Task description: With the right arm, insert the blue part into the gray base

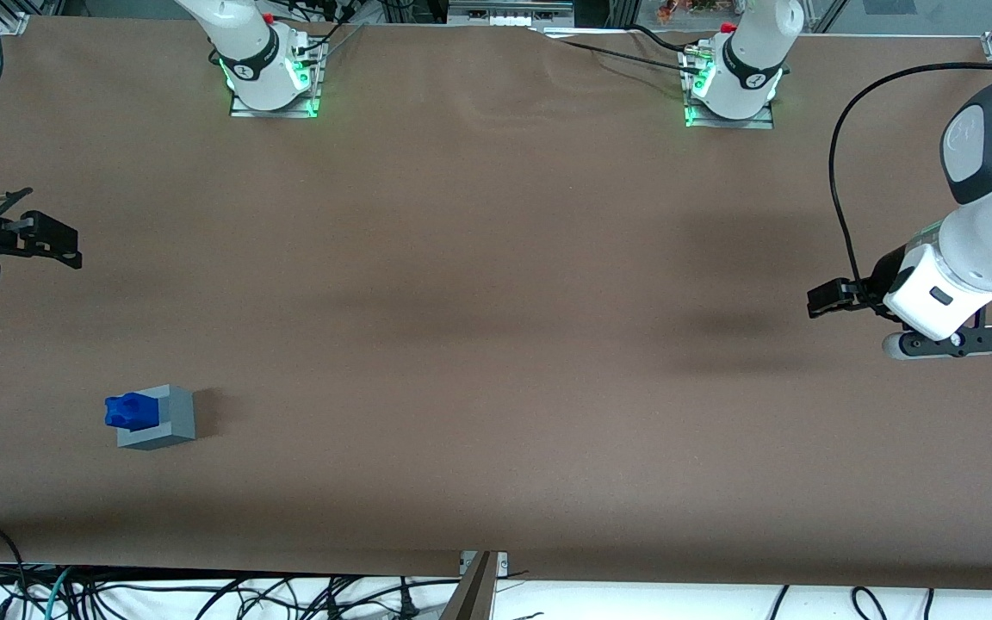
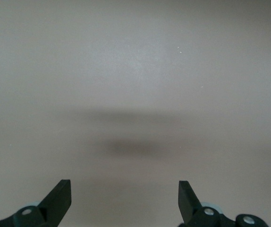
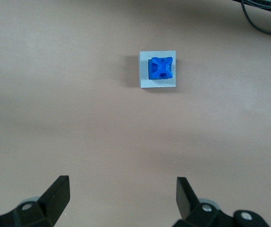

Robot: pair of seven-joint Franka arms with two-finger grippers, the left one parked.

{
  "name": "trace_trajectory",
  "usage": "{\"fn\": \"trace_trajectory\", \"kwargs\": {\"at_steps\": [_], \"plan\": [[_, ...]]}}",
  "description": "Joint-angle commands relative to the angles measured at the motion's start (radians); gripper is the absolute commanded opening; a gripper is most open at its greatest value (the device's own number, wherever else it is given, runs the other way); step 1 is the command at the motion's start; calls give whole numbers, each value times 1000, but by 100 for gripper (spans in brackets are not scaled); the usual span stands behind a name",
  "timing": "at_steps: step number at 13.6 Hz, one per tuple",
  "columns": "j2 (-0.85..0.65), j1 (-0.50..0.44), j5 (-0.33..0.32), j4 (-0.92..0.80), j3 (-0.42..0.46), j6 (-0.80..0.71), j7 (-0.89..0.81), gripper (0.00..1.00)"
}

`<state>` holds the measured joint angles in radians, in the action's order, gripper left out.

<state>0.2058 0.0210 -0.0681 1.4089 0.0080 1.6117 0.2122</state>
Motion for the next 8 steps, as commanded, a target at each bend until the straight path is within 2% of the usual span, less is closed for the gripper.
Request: {"fn": "trace_trajectory", "kwargs": {"at_steps": [1, 8], "plan": [[4, 5, 1, -16, 6, -4, -14, 100], [4, 11, 4, -16, 4, -4, -16, 100]]}}
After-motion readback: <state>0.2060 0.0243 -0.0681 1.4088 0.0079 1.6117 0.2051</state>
